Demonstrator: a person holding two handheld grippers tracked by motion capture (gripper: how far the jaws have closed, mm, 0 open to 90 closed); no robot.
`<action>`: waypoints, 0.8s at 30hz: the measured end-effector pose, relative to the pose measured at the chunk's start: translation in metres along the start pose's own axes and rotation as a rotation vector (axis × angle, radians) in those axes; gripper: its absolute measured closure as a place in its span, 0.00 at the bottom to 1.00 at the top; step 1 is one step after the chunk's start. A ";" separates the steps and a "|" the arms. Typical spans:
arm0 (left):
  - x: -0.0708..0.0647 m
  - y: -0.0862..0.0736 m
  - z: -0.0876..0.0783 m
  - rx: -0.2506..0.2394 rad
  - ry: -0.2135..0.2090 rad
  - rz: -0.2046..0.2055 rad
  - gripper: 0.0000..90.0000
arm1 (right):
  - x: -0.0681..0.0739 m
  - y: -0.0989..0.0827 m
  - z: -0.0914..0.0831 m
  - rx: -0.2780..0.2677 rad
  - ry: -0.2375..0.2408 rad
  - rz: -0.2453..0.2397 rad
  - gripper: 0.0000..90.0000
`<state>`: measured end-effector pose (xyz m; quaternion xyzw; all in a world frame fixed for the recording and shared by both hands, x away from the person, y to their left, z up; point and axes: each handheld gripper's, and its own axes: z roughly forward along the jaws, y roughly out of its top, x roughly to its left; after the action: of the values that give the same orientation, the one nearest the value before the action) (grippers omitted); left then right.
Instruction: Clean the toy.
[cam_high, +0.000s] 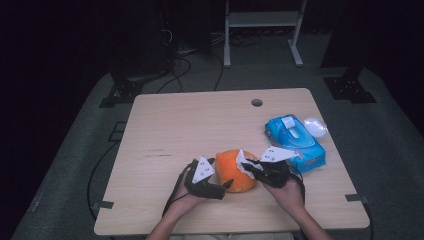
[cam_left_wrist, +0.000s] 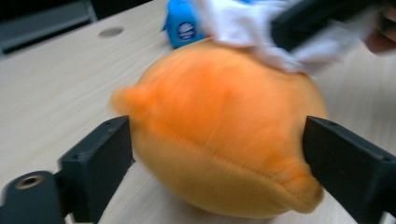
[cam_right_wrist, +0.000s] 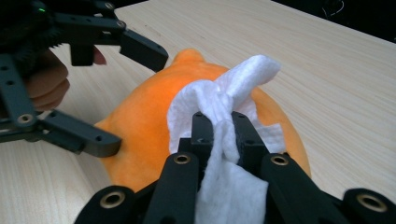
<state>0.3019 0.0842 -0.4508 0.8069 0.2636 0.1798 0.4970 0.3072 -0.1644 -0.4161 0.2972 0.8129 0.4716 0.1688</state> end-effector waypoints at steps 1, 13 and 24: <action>-0.002 -0.001 0.001 0.010 -0.013 0.009 0.15 | 0.003 0.001 0.000 0.001 0.001 -0.004 0.90; -0.021 -0.001 -0.001 0.028 0.003 0.166 0.26 | 0.018 0.011 -0.001 -0.031 -0.006 -0.049 0.90; -0.008 0.007 -0.007 -0.014 0.035 0.153 0.25 | 0.021 0.007 0.002 -0.022 0.074 -0.056 0.88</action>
<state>0.2932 0.0817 -0.4418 0.8181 0.2085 0.2330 0.4826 0.2950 -0.1468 -0.4110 0.2550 0.8214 0.4861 0.1549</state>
